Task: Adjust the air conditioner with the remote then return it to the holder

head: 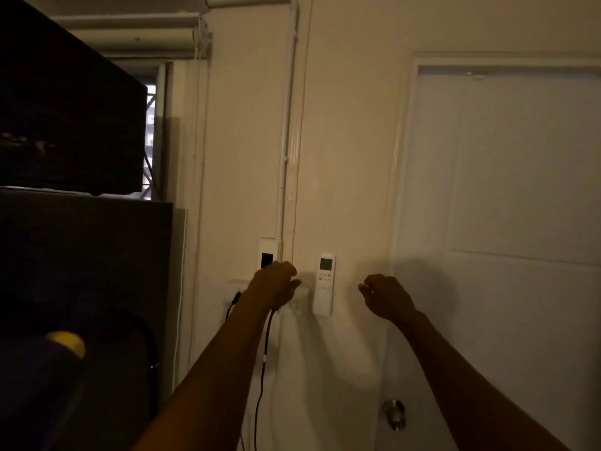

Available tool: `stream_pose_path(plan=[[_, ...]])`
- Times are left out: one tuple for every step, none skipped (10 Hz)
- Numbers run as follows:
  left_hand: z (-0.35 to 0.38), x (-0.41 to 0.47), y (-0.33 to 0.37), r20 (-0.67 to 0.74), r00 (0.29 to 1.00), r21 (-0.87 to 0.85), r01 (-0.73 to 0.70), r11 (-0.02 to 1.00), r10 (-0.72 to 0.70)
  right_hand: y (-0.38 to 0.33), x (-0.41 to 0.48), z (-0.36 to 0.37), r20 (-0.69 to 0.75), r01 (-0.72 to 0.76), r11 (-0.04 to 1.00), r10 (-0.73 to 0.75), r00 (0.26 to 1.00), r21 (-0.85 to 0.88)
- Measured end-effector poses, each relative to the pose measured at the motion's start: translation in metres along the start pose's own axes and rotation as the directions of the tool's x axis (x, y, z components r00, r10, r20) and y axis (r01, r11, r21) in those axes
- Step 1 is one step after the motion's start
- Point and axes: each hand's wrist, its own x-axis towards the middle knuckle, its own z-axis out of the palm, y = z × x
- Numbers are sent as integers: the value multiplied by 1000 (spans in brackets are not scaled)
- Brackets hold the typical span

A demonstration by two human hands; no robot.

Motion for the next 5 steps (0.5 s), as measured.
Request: stream_pose_path(plan=[[-32, -20, 11, 1, 1000, 70, -3, 998, 3, -11, -17, -25, -35, -20, 1000, 21, 999, 2], [-57, -38, 14, -22, 1000, 105, 13, 994, -10, -29, -36, -47, -62, 29, 1000, -29, 998, 1], [-79, -64, 16, -5, 1000, 141, 27, 990, -27, -48, -60, -73, -81, 64, 998, -66, 995, -22], [-95, -97, 24, 42, 996, 140, 69, 988, -75, -61, -83, -90, -74, 61, 998, -62, 995, -6], [-118, -124, 32, 92, 991, 159, 80, 984, -96, -77, -97, -106, -105, 44, 994, -33, 994, 101]])
